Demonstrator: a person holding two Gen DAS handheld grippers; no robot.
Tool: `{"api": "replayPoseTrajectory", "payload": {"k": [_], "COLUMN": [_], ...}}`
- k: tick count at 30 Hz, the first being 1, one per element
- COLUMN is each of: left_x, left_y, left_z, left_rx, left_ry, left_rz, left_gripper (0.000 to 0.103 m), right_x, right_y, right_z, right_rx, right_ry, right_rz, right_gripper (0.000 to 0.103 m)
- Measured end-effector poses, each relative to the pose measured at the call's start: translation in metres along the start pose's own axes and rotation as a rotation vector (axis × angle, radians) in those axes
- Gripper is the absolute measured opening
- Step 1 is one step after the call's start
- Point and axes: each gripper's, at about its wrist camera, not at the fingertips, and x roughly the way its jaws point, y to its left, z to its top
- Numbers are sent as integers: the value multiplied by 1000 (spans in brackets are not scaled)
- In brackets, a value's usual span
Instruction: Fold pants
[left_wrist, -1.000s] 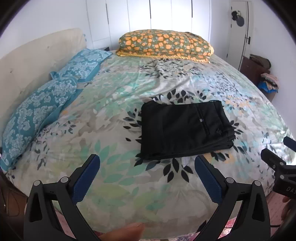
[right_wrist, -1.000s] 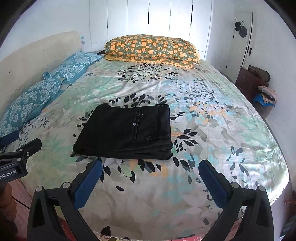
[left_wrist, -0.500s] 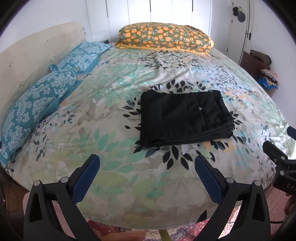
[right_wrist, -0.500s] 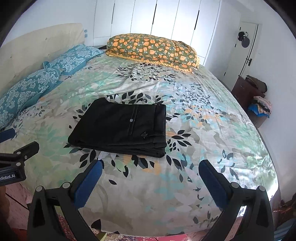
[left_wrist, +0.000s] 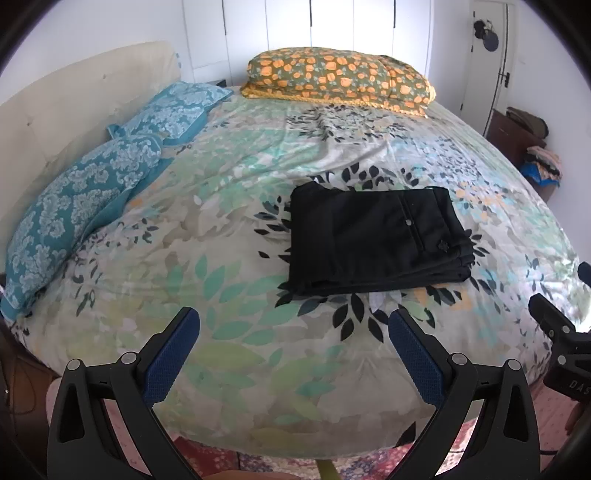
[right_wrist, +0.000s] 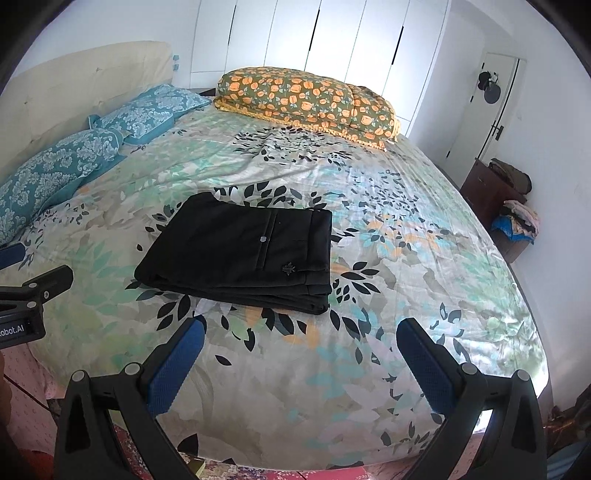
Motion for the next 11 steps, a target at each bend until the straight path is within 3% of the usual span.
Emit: {"api": "replayPoseTrajectory", "payload": {"k": [11], "left_x": [0], "left_y": [-3], "left_z": [-1], "left_rx": [5], "left_ry": [1], "left_rz": [-6], "left_gripper": [102], "right_x": [5], "right_y": [-1], "right_z": [-3], "right_rx": [6], "right_ry": [15], "right_rz": [8], "right_gripper": [103]}}
